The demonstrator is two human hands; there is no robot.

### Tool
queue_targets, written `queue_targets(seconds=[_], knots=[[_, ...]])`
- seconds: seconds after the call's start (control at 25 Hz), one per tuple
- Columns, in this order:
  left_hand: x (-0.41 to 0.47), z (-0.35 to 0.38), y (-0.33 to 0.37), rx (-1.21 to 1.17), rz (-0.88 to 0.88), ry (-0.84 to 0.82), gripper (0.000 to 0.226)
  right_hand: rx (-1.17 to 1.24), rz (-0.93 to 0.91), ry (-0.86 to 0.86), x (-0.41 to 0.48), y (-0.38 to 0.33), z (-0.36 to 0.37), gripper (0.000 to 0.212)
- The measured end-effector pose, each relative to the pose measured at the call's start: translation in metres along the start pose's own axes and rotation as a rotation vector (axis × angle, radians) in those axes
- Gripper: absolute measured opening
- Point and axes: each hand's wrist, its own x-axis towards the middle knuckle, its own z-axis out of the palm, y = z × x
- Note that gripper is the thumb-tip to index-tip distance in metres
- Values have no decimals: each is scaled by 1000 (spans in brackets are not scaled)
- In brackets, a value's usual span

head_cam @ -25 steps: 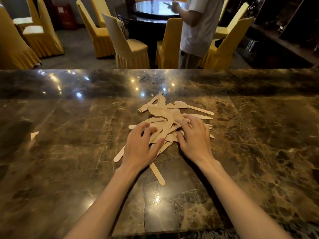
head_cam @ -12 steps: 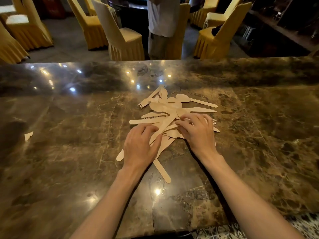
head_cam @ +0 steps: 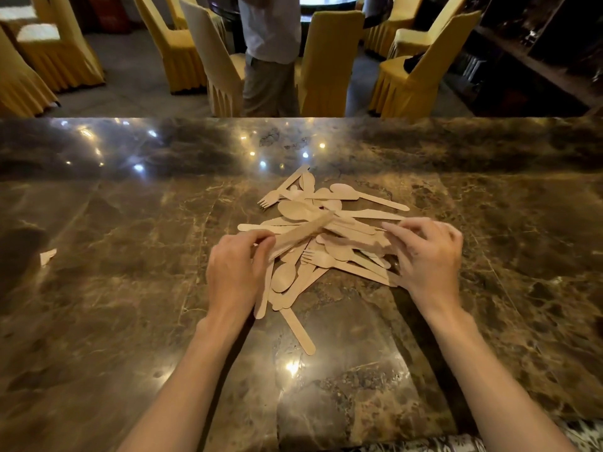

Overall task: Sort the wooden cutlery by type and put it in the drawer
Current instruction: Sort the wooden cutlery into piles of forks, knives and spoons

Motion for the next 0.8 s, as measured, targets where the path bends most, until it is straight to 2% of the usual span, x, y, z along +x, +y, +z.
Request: queue_targets(seconds=[0.16, 0.28, 0.4, 0.52, 0.64, 0.8], knots=[[4, -22, -9, -352, -276, 4, 12, 359, 535, -109, -11, 22, -13, 20], [1, -51, -37, -415, -434, 72, 12, 371, 688, -107, -25, 42, -24, 15], [-5, -72, -64, -372, -555, 130, 12, 259, 717, -32, -31, 53, -33, 11], [-14, -77, -74, -267, -609, 115, 7, 54, 624, -89, -35, 55, -34, 12], [-17, -72, -75, -6, -543, 98, 9, -68, 536, -167, -36, 56, -31, 15], [-19, -66, -70, 354, -383, 64, 12, -55, 533, -225, -34, 62, -33, 15]])
